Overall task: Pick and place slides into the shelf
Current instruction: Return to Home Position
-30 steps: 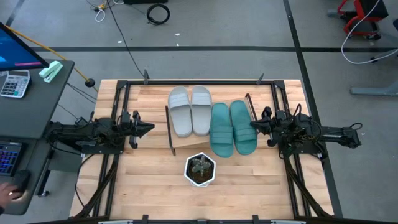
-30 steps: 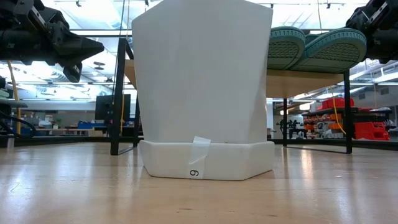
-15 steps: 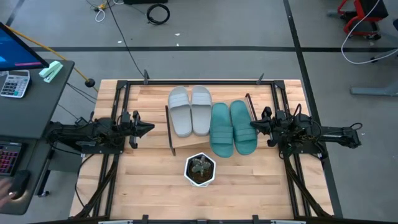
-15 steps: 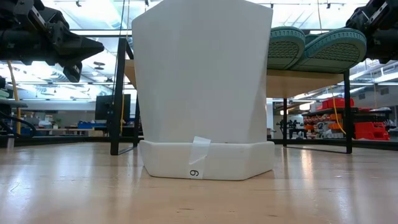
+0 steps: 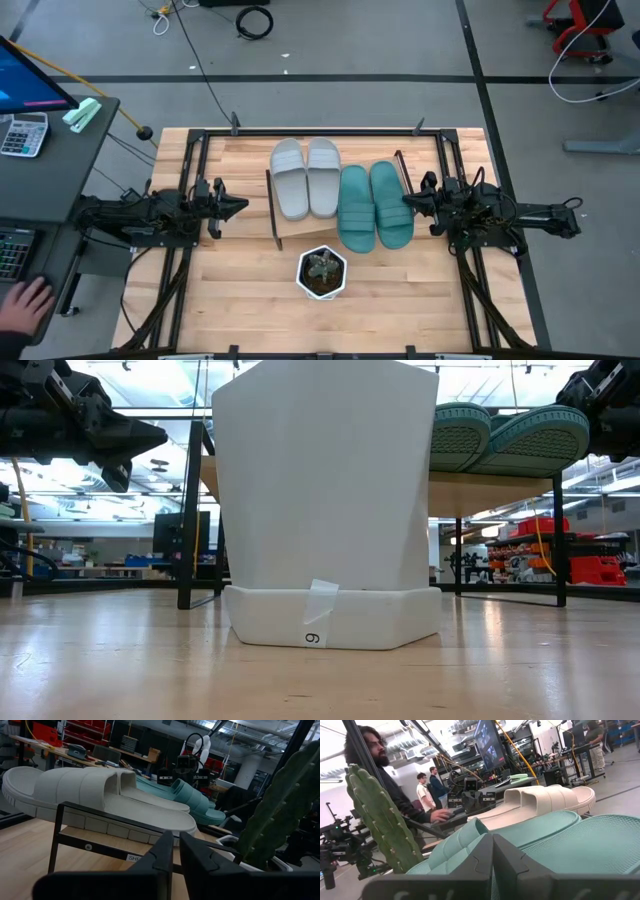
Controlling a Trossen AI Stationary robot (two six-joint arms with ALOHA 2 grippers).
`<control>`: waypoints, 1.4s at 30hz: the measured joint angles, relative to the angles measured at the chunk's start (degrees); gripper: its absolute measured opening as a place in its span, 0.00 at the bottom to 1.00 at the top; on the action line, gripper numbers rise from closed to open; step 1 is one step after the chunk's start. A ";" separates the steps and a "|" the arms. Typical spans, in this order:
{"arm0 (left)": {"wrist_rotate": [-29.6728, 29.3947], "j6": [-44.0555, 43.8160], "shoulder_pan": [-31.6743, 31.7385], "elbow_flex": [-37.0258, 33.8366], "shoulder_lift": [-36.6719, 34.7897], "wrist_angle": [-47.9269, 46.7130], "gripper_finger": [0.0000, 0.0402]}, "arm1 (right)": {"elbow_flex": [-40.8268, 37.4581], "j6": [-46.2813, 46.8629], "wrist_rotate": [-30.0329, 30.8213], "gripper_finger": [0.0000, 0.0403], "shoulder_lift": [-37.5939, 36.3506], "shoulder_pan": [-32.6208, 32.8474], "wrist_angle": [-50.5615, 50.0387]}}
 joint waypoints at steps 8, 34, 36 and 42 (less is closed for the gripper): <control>0.02 0.00 0.00 0.00 -0.02 0.00 0.08 | 0.00 0.01 0.00 0.04 -0.01 0.00 0.00; 0.02 0.00 0.00 0.00 0.00 -0.01 0.08 | 0.00 0.01 0.02 0.04 -0.02 0.00 0.00; 0.02 0.00 -0.02 0.00 -0.02 -0.02 0.07 | 0.00 0.01 0.02 0.04 0.00 0.00 0.02; 0.02 0.00 0.00 0.00 0.00 0.00 0.06 | 0.00 -0.01 0.02 0.04 -0.01 0.01 0.00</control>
